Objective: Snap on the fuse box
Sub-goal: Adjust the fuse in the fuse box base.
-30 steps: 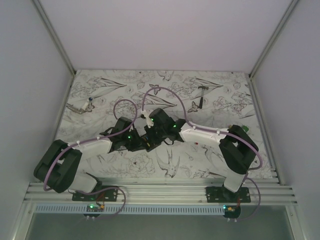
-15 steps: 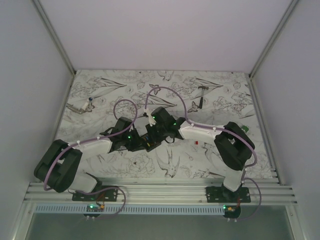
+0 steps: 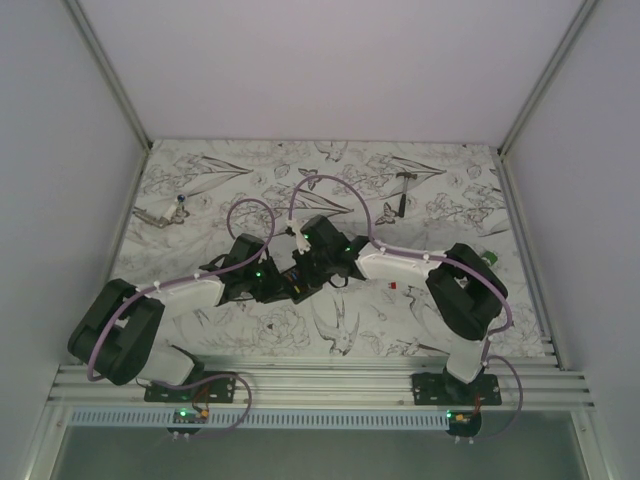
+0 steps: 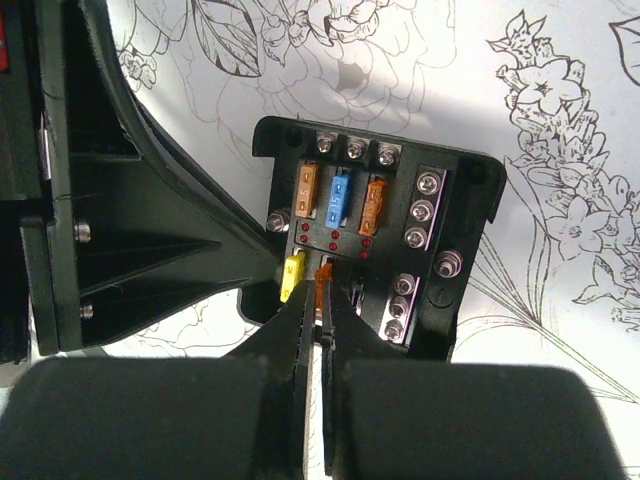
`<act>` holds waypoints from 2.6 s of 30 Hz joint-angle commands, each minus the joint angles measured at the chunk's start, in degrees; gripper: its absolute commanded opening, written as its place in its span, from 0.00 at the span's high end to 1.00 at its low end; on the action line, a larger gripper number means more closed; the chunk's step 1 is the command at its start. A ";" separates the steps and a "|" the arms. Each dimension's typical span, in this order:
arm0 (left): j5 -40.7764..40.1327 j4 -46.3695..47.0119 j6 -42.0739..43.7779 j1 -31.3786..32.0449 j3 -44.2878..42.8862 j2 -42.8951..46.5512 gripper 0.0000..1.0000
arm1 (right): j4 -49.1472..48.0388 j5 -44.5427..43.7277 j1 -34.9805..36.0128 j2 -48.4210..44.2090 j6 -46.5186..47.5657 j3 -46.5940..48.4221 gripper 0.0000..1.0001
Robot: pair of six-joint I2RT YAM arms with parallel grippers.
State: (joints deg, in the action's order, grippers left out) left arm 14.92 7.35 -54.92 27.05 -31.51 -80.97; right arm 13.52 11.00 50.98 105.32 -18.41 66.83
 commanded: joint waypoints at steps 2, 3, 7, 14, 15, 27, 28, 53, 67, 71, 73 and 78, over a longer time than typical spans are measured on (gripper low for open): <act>0.28 0.00 -0.02 0.12 0.13 -0.84 0.80 | 2.48 -5.14 1.57 1.73 2.05 1.20 1.00; 0.30 -0.03 -0.04 0.11 0.11 -0.86 0.80 | 3.13 -5.95 1.88 2.08 2.36 1.46 1.00; 0.16 0.02 -0.06 0.11 0.13 -0.94 0.80 | 5.32 -8.71 3.29 3.78 3.22 2.25 1.00; -0.22 0.03 -0.19 0.14 0.57 -1.07 0.80 | 6.38 -13.01 3.37 4.38 2.58 -2.05 1.00; -0.15 0.03 -0.19 0.12 0.57 -1.11 0.80 | 6.37 -12.96 3.22 4.36 2.41 -3.16 1.00; -0.59 -0.14 -0.74 0.11 1.42 1.26 0.80 | 6.73 -9.51 0.60 5.14 1.98 -7.65 1.00; -0.79 -0.19 -0.73 0.04 1.45 1.37 0.80 | 6.78 -9.57 0.61 5.41 2.00 -7.26 1.00; -2.97 -2.76 -0.46 -2.12 3.34 5.43 0.78 | 15.63 -11.50 3.16 13.55 3.43 0.90 1.00; -4.54 -5.41 0.60 -3.14 3.45 9.96 0.74 | 20.48 -16.99 4.21 7.08 2.37 -5.21 1.00; -4.14 -5.51 0.57 -3.10 3.39 9.79 0.74 | 18.15 -16.93 4.13 11.88 2.58 -2.98 1.00; -3.79 -5.55 0.60 -3.14 3.22 9.74 0.74 | 18.73 -17.57 4.08 14.33 2.68 -1.66 1.00; -3.71 -5.51 0.51 -3.05 3.62 10.91 0.74 | 20.04 -20.52 4.13 13.54 1.63 -3.98 1.00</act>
State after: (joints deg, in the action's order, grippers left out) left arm 11.00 3.09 -55.24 24.32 -28.42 -71.48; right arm 17.17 -2.81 55.05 109.93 -17.28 72.07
